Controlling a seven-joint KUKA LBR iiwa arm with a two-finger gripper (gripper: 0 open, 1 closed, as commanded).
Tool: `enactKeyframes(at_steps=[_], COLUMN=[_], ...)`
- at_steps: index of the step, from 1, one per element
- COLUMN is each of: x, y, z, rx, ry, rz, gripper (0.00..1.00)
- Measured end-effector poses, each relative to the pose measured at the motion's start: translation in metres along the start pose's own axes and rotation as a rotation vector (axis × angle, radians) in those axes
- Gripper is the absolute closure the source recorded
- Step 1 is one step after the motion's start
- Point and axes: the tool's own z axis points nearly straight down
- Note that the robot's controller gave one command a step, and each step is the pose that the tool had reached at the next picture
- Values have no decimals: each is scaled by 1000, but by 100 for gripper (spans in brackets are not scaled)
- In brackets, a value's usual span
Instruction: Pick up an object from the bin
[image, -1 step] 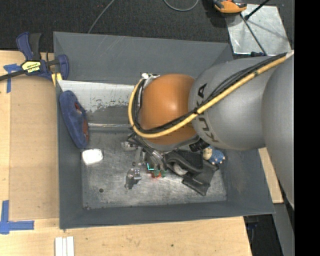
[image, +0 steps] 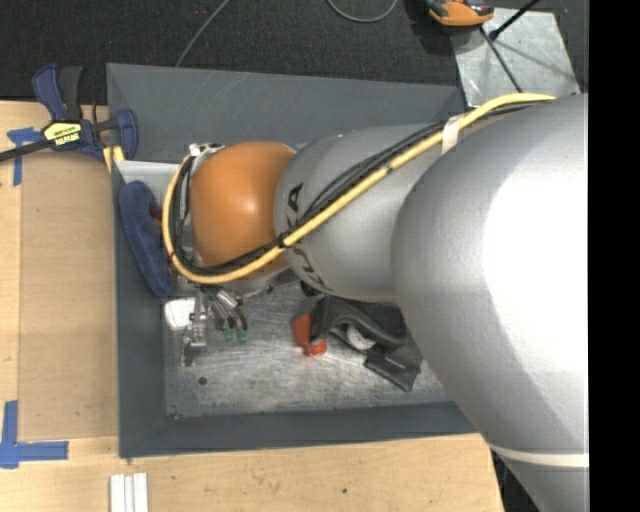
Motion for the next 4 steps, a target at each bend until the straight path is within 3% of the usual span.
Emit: enactKeyframes(at_steps=[1,2,3,4], x=[-56,-60,-60,-72], y=[-21,-4,-5,-18], z=[47,41,41,-79], rx=[1,3,4,1], ry=[0,-2,-1,-7], rz=[354,555,555,512], gripper=[0,0,100,100])
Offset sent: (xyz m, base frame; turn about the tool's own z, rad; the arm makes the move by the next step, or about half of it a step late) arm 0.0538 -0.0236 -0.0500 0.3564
